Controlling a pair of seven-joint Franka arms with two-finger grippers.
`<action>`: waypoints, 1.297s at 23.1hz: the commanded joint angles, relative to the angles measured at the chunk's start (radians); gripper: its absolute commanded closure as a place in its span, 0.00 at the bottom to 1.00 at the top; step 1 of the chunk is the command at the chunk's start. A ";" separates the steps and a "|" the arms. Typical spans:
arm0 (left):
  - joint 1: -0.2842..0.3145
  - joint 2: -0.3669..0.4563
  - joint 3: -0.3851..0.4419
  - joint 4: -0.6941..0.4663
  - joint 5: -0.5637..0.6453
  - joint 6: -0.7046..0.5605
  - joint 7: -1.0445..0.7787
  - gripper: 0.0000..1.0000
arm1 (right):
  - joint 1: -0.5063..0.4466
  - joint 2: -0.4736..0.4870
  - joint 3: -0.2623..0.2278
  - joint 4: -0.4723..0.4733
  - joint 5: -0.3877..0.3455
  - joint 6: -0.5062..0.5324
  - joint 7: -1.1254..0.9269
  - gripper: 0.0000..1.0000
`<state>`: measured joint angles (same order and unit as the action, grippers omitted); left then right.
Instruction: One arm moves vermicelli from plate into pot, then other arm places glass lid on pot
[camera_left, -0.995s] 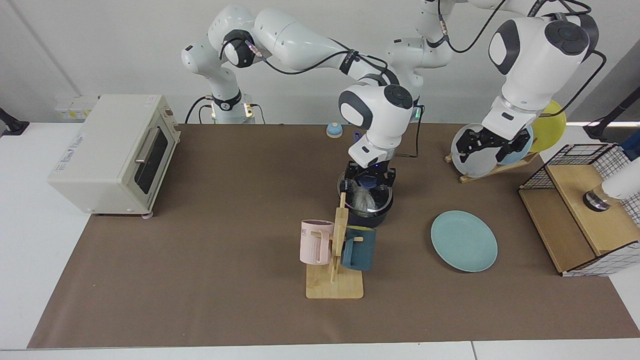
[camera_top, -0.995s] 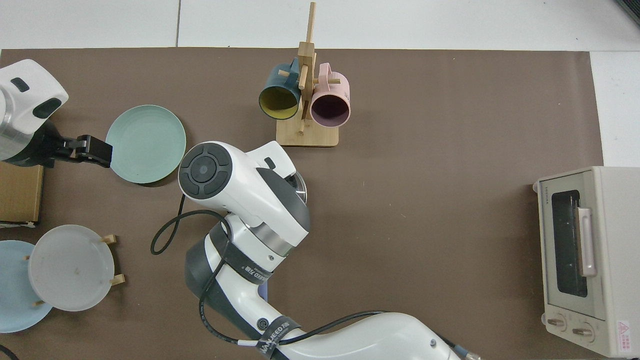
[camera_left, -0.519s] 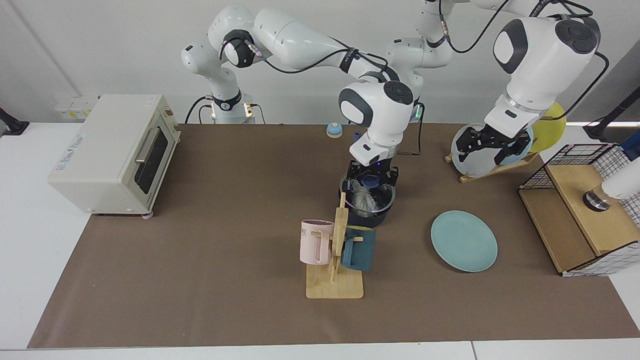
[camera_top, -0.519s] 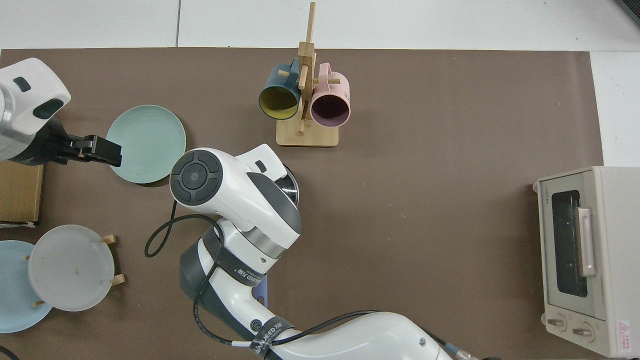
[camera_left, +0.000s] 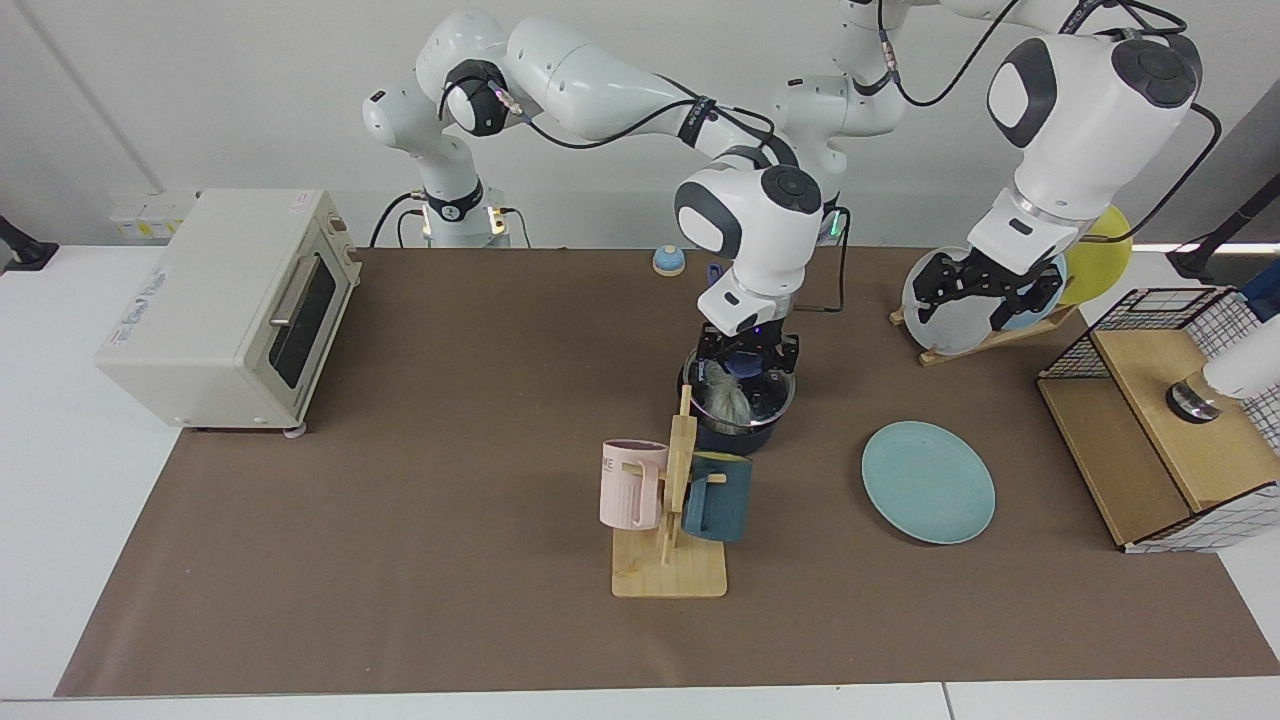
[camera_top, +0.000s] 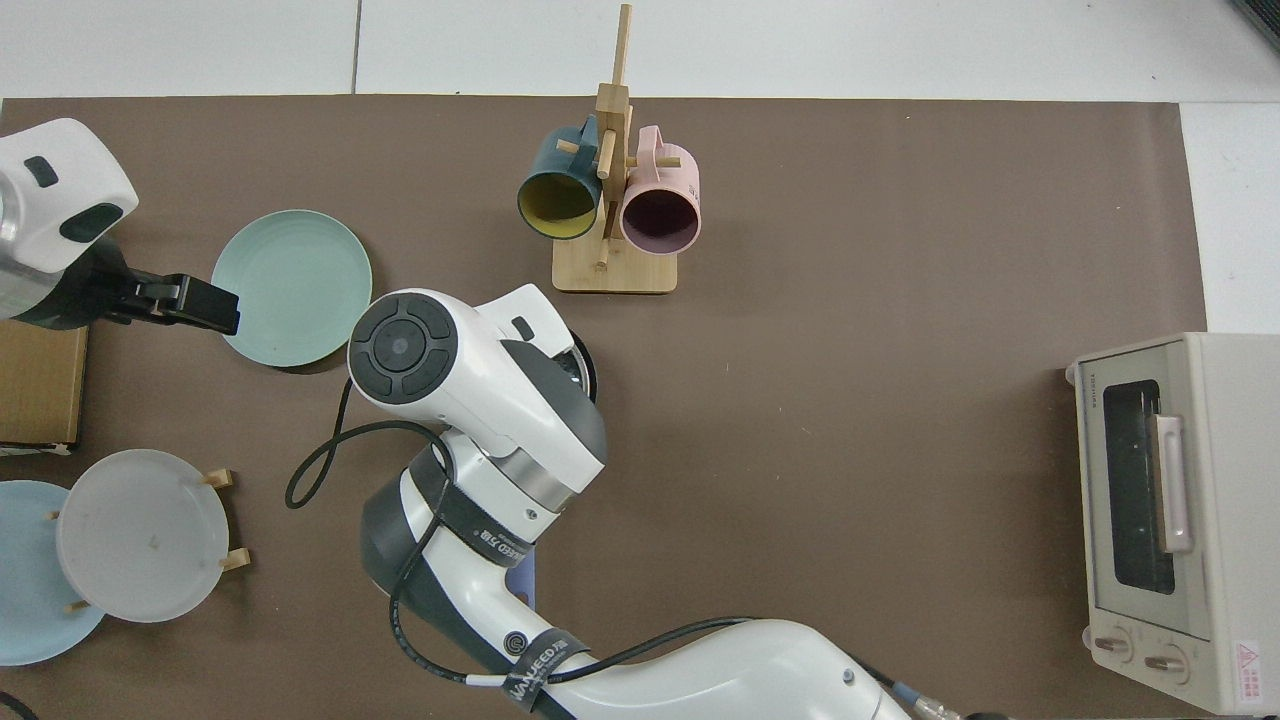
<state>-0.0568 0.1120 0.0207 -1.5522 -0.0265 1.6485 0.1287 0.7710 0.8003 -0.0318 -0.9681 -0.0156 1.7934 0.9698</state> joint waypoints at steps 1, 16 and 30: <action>0.000 -0.018 0.005 -0.014 -0.015 0.011 0.011 0.00 | -0.010 -0.012 0.007 -0.034 0.023 0.043 0.020 1.00; 0.000 -0.020 0.002 -0.012 -0.015 0.008 0.011 0.00 | -0.007 -0.043 0.001 -0.081 0.013 0.046 0.015 1.00; 0.002 -0.020 0.007 -0.012 -0.013 0.005 0.012 0.00 | -0.009 -0.056 -0.003 -0.101 0.003 0.044 0.010 0.24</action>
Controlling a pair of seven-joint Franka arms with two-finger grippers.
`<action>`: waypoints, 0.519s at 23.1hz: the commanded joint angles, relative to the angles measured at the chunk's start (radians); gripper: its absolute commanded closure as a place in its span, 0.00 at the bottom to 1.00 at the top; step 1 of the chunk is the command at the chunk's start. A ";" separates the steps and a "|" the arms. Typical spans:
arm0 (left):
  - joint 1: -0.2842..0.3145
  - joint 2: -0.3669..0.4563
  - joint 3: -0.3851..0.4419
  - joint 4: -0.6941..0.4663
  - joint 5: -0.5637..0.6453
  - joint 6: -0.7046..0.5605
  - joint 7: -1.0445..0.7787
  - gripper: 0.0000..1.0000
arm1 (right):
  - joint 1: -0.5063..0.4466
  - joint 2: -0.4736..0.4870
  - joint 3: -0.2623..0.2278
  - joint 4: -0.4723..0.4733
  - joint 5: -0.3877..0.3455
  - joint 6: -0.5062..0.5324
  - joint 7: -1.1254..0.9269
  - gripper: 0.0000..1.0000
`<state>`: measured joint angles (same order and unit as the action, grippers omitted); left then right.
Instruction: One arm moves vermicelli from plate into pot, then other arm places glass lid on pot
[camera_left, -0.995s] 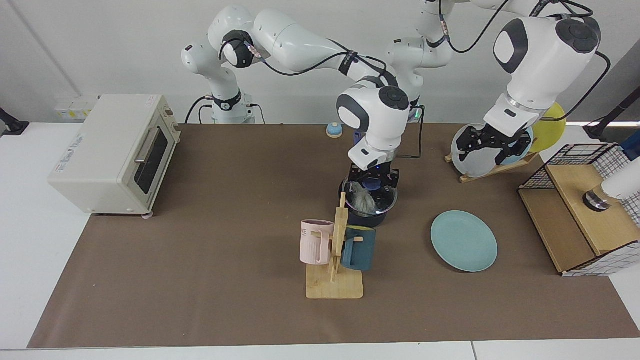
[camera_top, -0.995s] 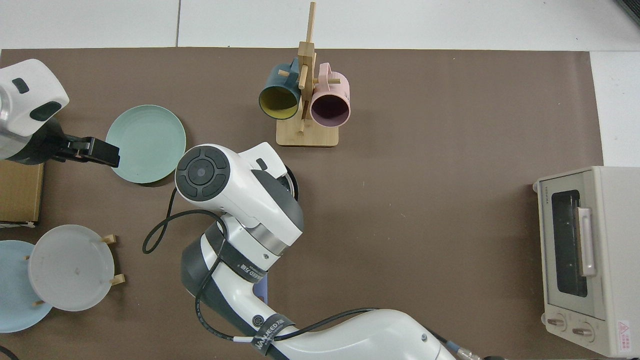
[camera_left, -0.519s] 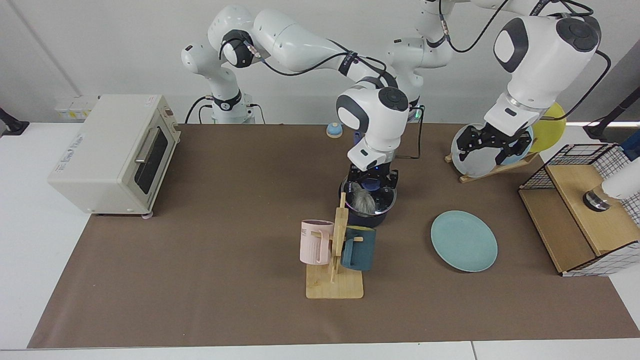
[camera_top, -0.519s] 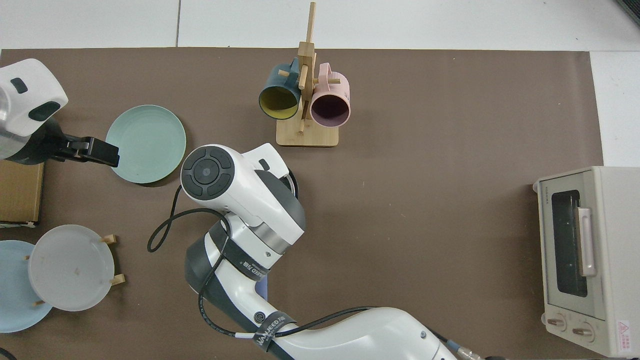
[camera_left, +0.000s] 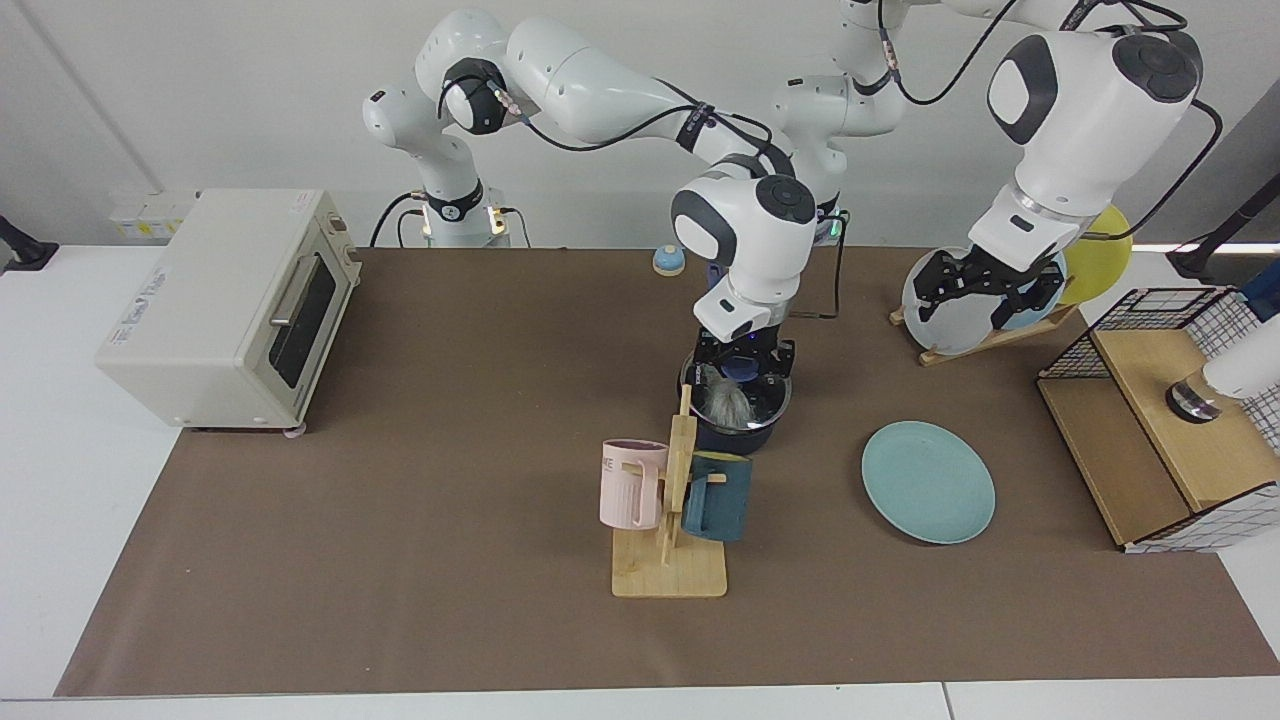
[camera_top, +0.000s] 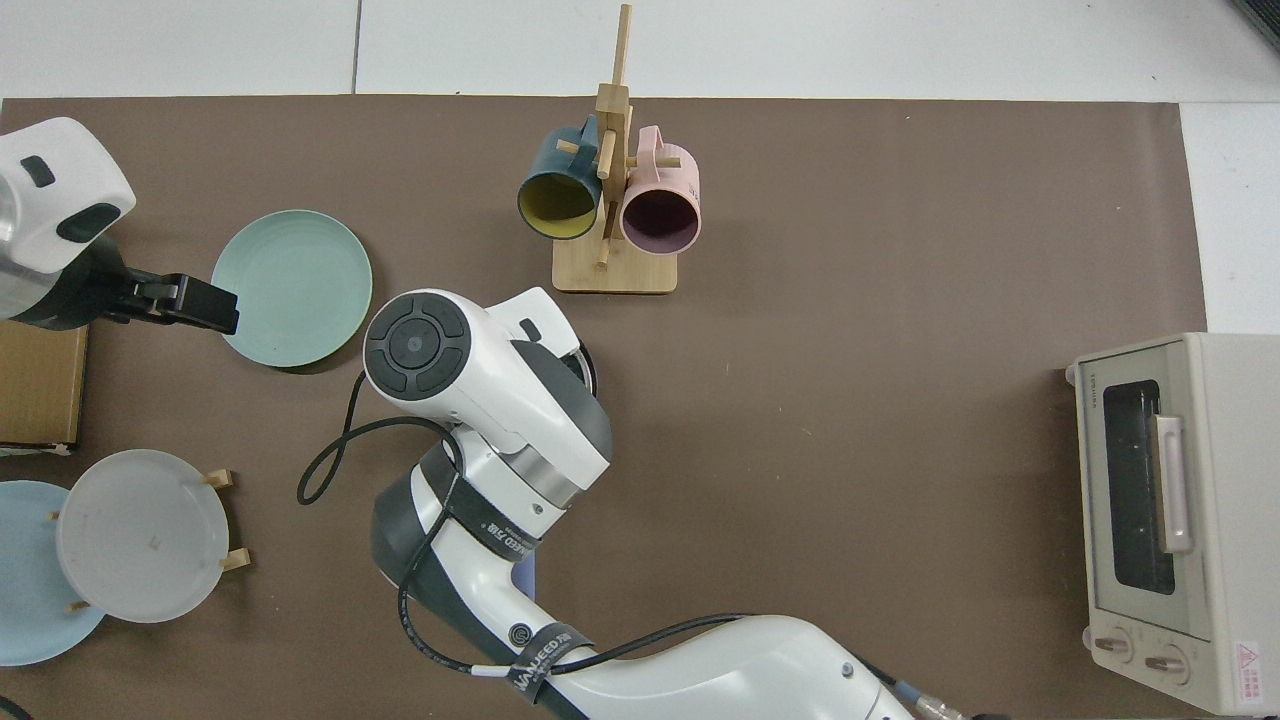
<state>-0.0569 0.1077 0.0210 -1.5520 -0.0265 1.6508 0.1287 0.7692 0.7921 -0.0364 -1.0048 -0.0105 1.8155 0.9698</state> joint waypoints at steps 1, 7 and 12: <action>0.002 -0.016 0.007 -0.013 -0.013 0.003 0.012 0.00 | -0.005 -0.054 0.000 -0.073 -0.008 0.022 0.004 0.01; 0.002 -0.016 0.007 -0.011 -0.013 0.006 0.012 0.00 | -0.005 -0.073 0.000 -0.086 -0.017 0.019 0.007 0.01; 0.002 -0.016 0.007 -0.011 -0.013 0.006 0.011 0.00 | -0.008 -0.083 0.000 -0.086 0.001 0.037 0.006 0.01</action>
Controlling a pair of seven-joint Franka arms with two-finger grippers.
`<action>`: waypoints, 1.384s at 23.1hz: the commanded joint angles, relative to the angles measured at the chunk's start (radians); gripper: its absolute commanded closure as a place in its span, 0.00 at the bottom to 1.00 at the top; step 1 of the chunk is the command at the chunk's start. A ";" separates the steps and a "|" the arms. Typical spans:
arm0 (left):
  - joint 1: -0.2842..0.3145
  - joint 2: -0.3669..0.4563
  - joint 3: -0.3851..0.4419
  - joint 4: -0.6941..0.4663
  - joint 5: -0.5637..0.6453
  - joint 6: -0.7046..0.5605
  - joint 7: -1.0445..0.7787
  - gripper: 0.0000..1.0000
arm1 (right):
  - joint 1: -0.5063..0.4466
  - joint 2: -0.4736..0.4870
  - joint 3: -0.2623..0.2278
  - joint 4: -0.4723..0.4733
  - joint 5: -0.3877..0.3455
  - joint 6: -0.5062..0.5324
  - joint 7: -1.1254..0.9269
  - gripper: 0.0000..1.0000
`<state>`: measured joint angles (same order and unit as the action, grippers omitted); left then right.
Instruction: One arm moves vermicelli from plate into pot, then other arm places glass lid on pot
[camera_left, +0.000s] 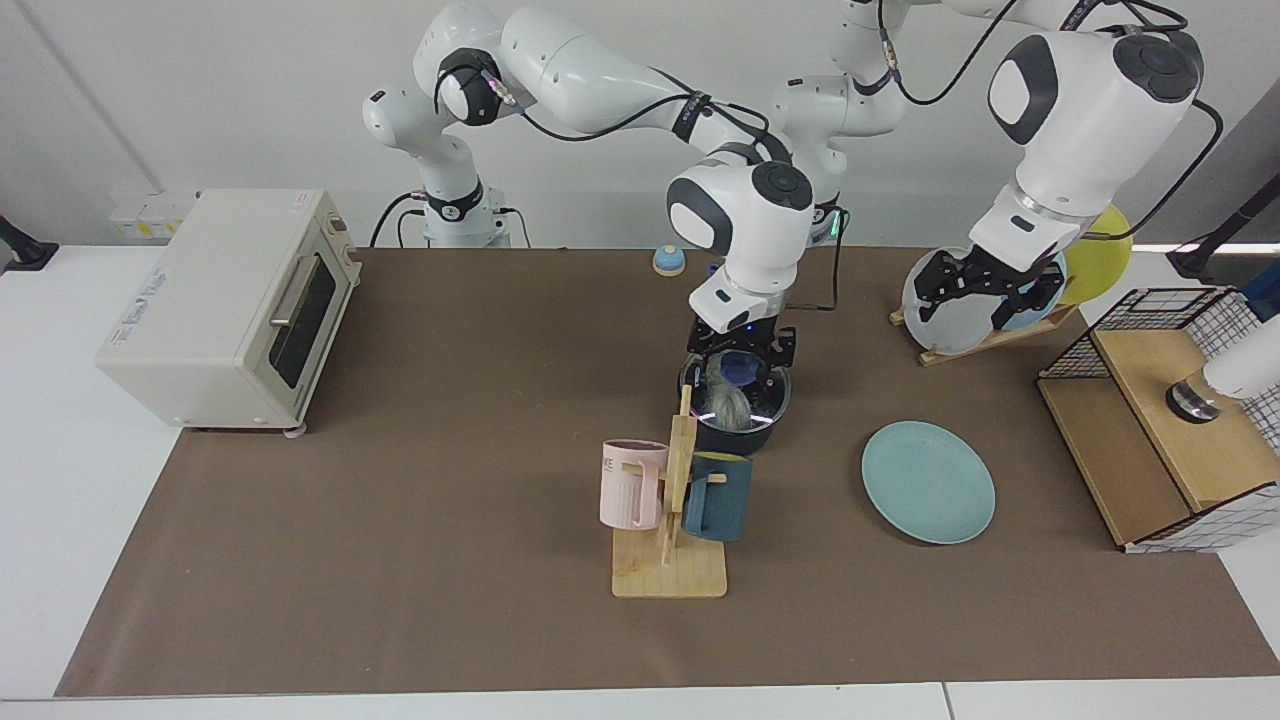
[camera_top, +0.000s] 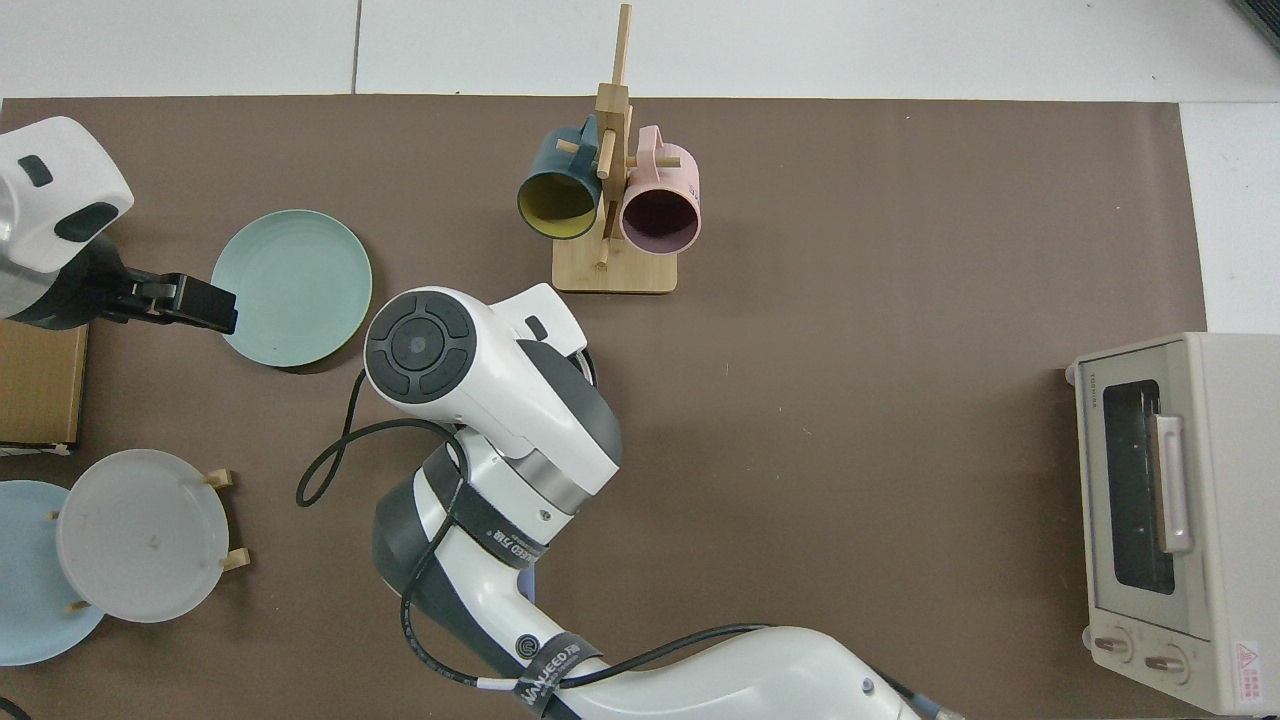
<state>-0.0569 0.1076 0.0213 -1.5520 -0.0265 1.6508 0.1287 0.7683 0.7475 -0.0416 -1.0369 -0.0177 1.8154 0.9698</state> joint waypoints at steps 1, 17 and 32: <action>0.002 -0.016 0.006 -0.011 -0.013 0.003 0.011 0.00 | -0.007 -0.039 0.006 -0.058 0.007 0.051 0.006 0.01; 0.002 -0.016 0.008 -0.011 -0.013 0.004 0.012 0.00 | 0.040 -0.103 0.005 -0.126 -0.111 -0.048 0.000 1.00; 0.002 -0.016 0.009 -0.013 -0.013 -0.003 0.012 0.00 | 0.037 -0.097 0.006 -0.123 -0.054 0.033 0.063 1.00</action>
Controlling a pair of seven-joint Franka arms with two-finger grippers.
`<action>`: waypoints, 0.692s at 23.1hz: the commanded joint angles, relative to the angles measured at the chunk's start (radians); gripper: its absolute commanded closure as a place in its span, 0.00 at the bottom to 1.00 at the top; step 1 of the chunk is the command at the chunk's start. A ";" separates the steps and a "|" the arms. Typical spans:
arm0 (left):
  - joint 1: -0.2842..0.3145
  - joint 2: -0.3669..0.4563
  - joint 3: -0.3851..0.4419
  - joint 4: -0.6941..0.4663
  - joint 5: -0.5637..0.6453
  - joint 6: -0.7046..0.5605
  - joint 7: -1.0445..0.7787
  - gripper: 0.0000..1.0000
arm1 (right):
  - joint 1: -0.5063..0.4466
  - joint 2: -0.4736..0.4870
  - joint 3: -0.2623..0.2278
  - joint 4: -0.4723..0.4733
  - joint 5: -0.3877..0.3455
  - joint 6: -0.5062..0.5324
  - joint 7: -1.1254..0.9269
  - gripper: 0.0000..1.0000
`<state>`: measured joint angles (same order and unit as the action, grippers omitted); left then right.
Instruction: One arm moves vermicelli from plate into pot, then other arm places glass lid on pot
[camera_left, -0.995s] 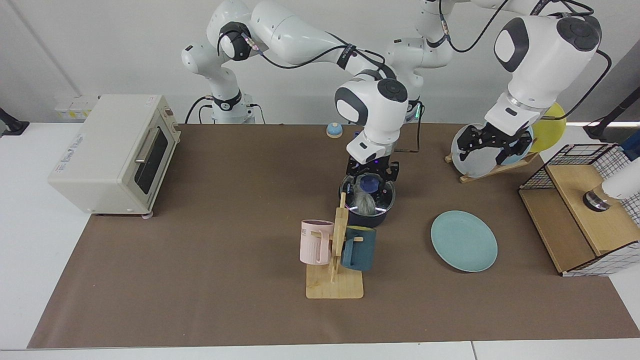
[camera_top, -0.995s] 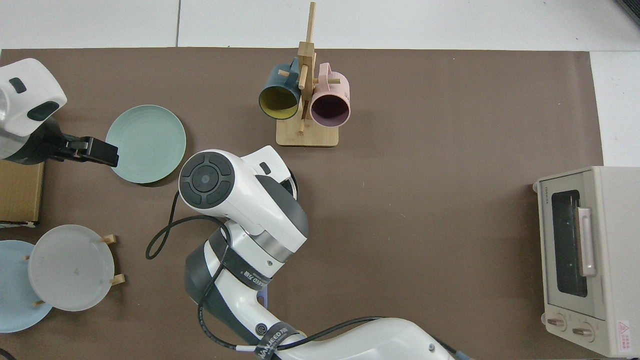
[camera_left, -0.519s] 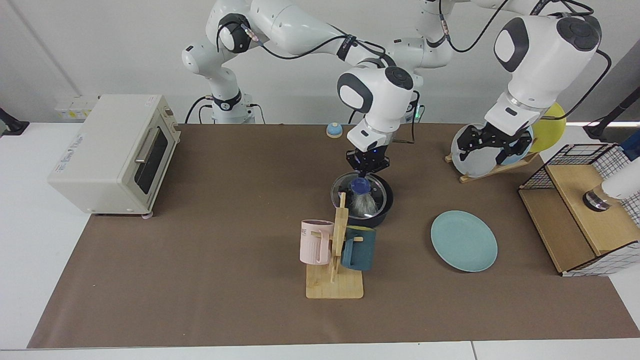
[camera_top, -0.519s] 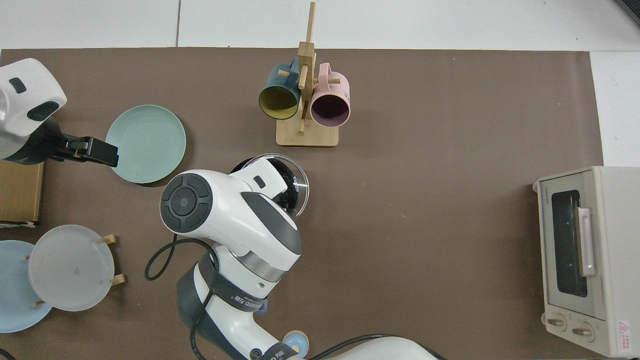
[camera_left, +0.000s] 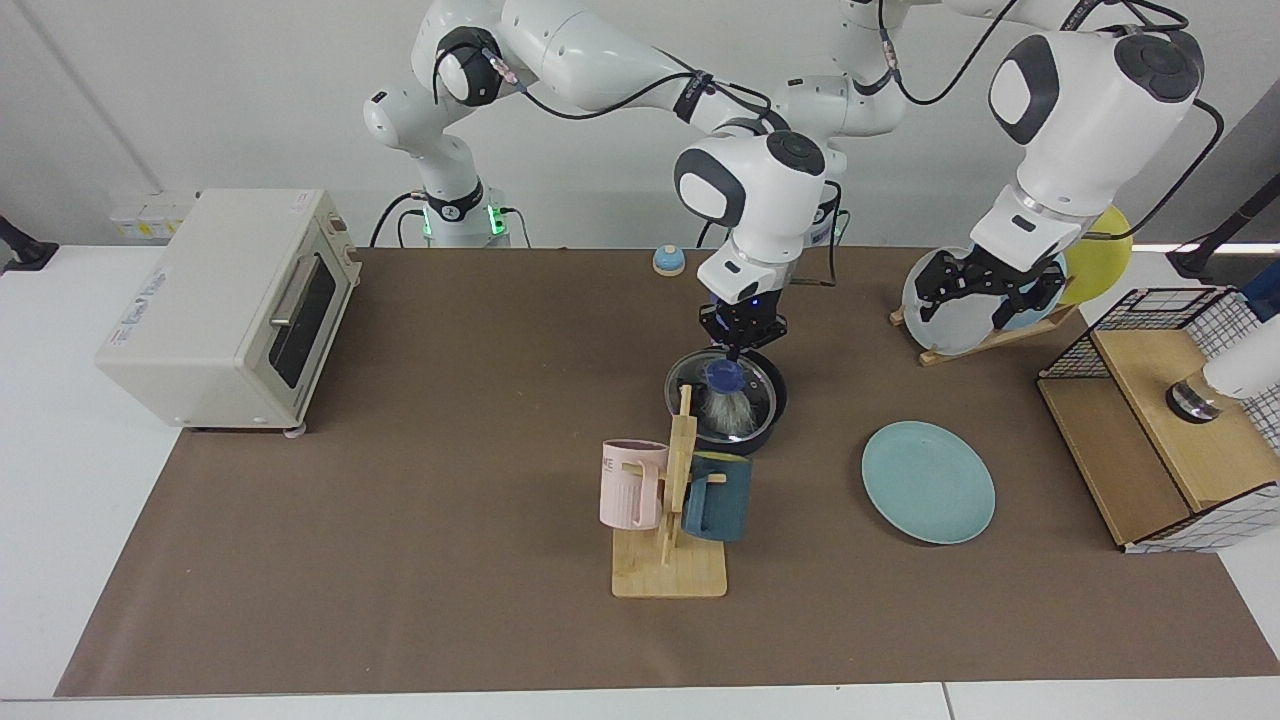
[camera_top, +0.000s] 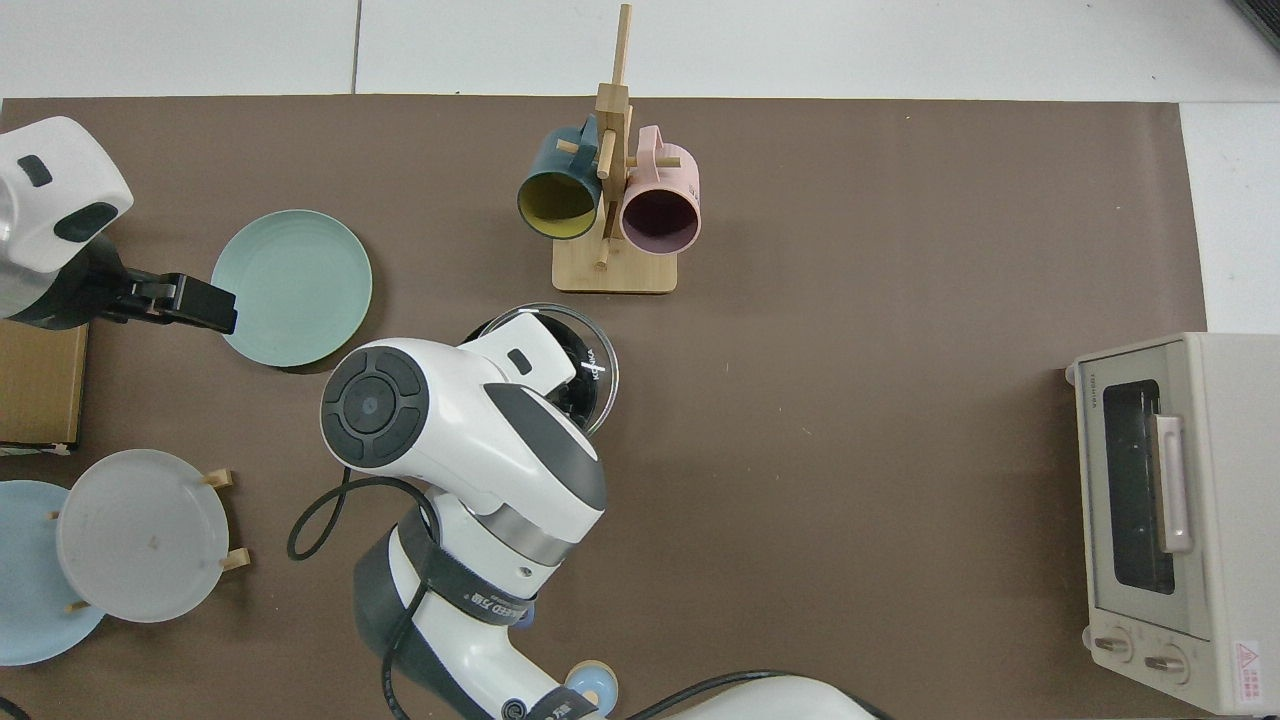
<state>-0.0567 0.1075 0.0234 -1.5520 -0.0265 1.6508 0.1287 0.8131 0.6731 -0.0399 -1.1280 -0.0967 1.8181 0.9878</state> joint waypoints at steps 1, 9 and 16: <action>0.003 -0.015 0.007 -0.013 -0.013 -0.003 0.012 0.00 | -0.008 -0.024 0.003 -0.027 0.025 0.024 0.048 1.00; 0.003 -0.015 0.010 -0.013 -0.013 -0.002 0.012 0.00 | -0.009 -0.056 0.005 -0.027 0.034 0.003 0.060 1.00; 0.003 -0.015 0.010 -0.013 -0.013 -0.003 0.012 0.00 | -0.054 -0.112 0.006 -0.027 0.077 -0.049 0.045 1.00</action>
<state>-0.0565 0.1075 0.0274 -1.5520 -0.0265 1.6502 0.1287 0.7952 0.6076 -0.0415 -1.1269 -0.0633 1.7843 1.0169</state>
